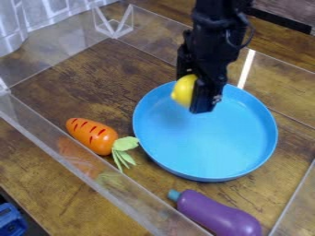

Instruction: Put the lemon on the blue tray

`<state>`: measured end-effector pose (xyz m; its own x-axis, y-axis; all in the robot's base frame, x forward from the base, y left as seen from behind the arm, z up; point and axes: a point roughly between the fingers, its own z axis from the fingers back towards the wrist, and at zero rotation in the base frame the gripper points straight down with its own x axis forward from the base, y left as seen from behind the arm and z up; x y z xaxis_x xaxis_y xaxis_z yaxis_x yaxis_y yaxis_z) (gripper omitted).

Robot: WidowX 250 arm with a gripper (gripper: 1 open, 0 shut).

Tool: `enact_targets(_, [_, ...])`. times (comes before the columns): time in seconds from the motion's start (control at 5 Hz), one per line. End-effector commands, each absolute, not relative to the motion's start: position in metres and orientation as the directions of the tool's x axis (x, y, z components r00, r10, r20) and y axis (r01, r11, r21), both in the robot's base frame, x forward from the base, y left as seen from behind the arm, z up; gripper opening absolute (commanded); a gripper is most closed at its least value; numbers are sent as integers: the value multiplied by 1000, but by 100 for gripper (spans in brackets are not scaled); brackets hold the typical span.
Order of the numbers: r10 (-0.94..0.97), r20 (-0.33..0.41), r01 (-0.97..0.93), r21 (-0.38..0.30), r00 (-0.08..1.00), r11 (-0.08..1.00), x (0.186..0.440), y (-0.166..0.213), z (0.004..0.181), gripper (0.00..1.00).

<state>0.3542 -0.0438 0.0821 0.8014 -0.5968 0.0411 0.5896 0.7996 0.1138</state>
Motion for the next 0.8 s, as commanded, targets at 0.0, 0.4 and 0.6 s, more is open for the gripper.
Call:
enact_targets(0.0, [-618, 89, 605, 133, 781, 785, 363, -59, 98, 0])
enact_targets(0.4, [-630, 102, 620, 115, 770, 776, 366, -70, 95, 0])
enact_targets(0.6, [-637, 113, 627, 109, 763, 771, 368, -71, 91, 0])
